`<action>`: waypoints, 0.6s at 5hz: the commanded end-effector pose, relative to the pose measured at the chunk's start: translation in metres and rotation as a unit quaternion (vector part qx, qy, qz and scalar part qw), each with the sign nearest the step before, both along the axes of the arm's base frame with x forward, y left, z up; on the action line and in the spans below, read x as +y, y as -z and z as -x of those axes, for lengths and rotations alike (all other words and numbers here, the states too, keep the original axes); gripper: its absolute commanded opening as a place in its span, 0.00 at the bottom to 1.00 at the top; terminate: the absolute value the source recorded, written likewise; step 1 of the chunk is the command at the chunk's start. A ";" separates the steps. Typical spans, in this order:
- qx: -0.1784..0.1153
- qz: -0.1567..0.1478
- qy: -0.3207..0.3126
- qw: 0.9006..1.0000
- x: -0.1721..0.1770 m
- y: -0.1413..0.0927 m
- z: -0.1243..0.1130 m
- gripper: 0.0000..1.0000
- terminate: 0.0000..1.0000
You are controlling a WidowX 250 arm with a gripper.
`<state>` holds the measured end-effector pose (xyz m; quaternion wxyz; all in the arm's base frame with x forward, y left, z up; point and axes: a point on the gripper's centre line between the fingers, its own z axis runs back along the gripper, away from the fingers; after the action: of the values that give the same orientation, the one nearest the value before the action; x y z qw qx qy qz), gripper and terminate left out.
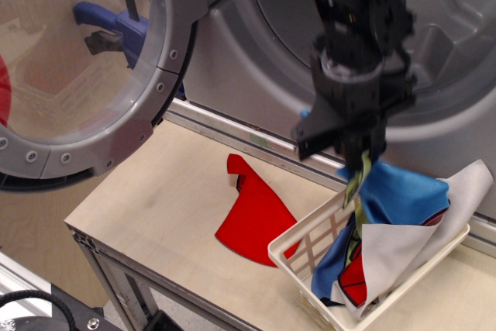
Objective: Put clothes in laundry machine
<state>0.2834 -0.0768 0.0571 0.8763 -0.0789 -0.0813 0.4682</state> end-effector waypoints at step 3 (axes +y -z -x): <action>-0.255 -0.094 -0.001 0.962 0.012 -0.077 -0.069 0.00 0.00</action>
<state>0.3528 -0.0599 0.1141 0.8352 -0.0962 -0.3276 0.4311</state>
